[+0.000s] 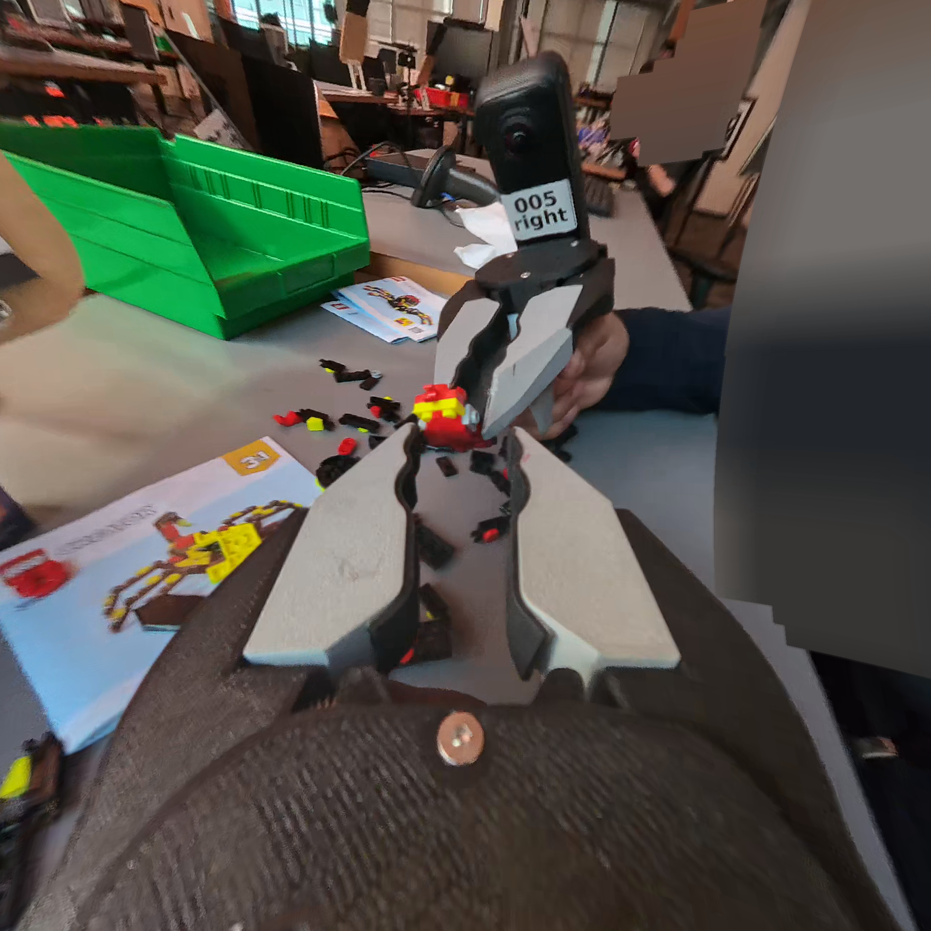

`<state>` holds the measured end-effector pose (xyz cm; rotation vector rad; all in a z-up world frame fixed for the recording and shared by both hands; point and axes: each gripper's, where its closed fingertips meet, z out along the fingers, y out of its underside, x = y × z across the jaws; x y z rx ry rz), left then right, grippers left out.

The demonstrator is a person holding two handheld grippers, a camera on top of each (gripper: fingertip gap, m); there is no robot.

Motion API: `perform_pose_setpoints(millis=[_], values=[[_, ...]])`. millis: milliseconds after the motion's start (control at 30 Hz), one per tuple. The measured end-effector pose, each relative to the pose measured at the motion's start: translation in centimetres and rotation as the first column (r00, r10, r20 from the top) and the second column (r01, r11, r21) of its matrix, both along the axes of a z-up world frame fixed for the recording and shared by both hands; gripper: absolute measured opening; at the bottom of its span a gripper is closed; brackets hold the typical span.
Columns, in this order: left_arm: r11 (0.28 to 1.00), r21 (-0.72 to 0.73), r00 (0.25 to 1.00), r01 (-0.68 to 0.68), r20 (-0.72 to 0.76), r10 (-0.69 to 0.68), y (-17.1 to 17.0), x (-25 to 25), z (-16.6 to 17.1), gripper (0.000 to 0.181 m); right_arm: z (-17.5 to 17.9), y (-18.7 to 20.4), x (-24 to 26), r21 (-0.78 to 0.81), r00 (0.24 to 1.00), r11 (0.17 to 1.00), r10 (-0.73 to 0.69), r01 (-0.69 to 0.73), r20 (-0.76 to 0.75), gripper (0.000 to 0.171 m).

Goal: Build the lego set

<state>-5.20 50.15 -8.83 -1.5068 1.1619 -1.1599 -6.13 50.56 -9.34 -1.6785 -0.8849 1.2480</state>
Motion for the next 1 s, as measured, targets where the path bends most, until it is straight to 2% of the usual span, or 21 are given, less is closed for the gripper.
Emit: perform_pose_setpoints(millis=[167,333,433,567,667,800,867,1000], values=[[0.99,-0.133,0.997,0.05,0.059,-0.043,-0.1,-0.2,0.4,0.025,-0.3,-0.3,-0.2,0.183,0.993,0.983,-0.047,0.026,0.108,0.013],[0.989,-0.118,0.992,0.091,0.094,-0.081,-0.5,-0.4,0.8,0.02,0.0,-0.6,-0.6,0.338,0.981,0.94,-0.105,0.044,0.166,0.013],[0.996,-0.029,0.995,0.086,0.061,-0.084,-0.5,-0.5,0.7,0.021,0.0,-0.5,-0.8,0.446,0.966,0.894,-0.161,0.055,0.204,0.014],[0.979,0.169,0.993,0.116,0.009,-0.119,-1.5,-0.5,0.4,0.02,-0.2,-1.0,-1.3,0.67,0.935,0.742,-0.25,0.018,0.252,0.015],[0.949,0.276,0.987,0.152,0.004,-0.159,-2.3,-0.9,0.6,0.02,0.0,-1.7,-1.6,0.731,0.93,0.683,-0.258,-0.017,0.263,0.014],[0.826,0.52,0.975,0.216,-0.072,-0.21,-4.0,-1.5,0.7,0.02,0.5,-3.6,-1.9,0.778,0.946,0.621,-0.189,-0.093,0.264,0.013],[0.769,0.583,0.965,0.262,-0.144,-0.219,-4.8,-1.8,0.0,0.021,0.0,-4.4,-2.1,0.781,0.943,0.607,-0.155,-0.145,0.296,0.013],[0.7,0.639,0.948,0.319,-0.202,-0.247,-5.6,-2.2,-0.8,0.02,-0.6,-5.4,-2.3,0.783,0.935,0.583,-0.107,-0.217,0.339,0.013]])
